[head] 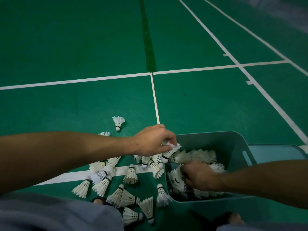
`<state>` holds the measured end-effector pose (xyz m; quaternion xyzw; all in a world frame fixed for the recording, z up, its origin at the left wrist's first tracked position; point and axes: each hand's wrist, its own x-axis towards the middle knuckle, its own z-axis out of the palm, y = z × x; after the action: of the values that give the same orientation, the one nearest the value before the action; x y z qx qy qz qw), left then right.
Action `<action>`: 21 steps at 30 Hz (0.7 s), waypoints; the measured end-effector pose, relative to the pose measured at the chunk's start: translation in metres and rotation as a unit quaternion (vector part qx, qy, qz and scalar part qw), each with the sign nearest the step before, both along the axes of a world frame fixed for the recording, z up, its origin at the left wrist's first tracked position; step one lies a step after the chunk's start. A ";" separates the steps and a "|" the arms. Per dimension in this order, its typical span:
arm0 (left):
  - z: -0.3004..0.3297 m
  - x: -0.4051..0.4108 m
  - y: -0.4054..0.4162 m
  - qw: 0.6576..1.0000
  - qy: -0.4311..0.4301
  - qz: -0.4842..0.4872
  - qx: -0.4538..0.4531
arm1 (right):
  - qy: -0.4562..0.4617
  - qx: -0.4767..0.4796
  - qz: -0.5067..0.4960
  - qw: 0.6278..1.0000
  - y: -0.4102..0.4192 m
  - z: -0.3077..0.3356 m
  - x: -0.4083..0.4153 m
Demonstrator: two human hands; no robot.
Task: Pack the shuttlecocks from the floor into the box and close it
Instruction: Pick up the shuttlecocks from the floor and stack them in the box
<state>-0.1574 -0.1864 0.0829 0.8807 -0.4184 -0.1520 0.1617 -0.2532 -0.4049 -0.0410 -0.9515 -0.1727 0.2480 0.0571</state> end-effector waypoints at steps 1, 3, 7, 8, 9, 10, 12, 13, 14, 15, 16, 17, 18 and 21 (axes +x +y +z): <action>-0.001 0.001 0.000 1.000 0.000 0.000 0.001 | 0.005 -0.001 -0.003 1.000 0.002 -0.001 0.000; -0.003 0.002 0.000 1.000 0.002 0.000 0.000 | 0.023 0.003 -0.015 1.000 0.004 -0.005 0.002; -0.006 0.003 0.000 1.000 0.006 0.005 -0.006 | 0.082 0.017 -0.042 0.996 0.001 -0.016 0.006; -0.006 0.003 0.000 1.000 0.007 0.007 -0.008 | 0.094 0.026 -0.045 0.994 0.001 -0.019 0.008; -0.006 0.004 0.000 1.000 0.008 0.010 -0.009 | 0.107 0.026 -0.046 0.993 0.002 -0.019 0.010; -0.006 0.004 0.000 1.000 0.008 0.012 -0.010 | 0.119 0.029 -0.046 0.991 0.002 -0.022 0.011; -0.007 0.004 0.001 1.000 0.009 0.013 -0.014 | 0.130 0.029 -0.040 0.990 0.002 -0.022 0.014; -0.007 0.004 0.000 1.000 0.009 0.011 -0.017 | 0.130 0.025 -0.028 0.991 0.001 -0.020 0.016; -0.007 0.004 0.000 1.000 0.010 0.010 -0.020 | 0.122 0.037 -0.009 0.992 0.000 -0.018 0.017; -0.008 0.004 0.000 1.000 0.008 0.007 -0.023 | 0.120 0.038 0.002 0.992 -0.001 -0.014 0.018; -0.008 0.004 0.000 1.000 0.002 0.002 -0.026 | 0.126 0.042 0.013 0.991 -0.003 -0.010 0.019; -0.009 0.004 -0.001 1.000 -0.007 -0.005 -0.027 | 0.132 0.049 0.011 0.990 -0.004 -0.003 0.022; -0.009 0.004 -0.001 0.999 -0.016 -0.012 -0.027 | 0.128 0.067 0.002 0.989 -0.006 0.002 0.025; -0.009 0.004 -0.002 0.999 -0.016 -0.017 -0.027 | 0.098 0.121 -0.055 0.986 -0.016 0.026 0.033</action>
<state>-0.1534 -0.1888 0.0737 0.8711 -0.4400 -0.1288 0.1762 -0.2207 -0.4214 -0.0147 -0.9167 -0.1428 0.3138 0.2019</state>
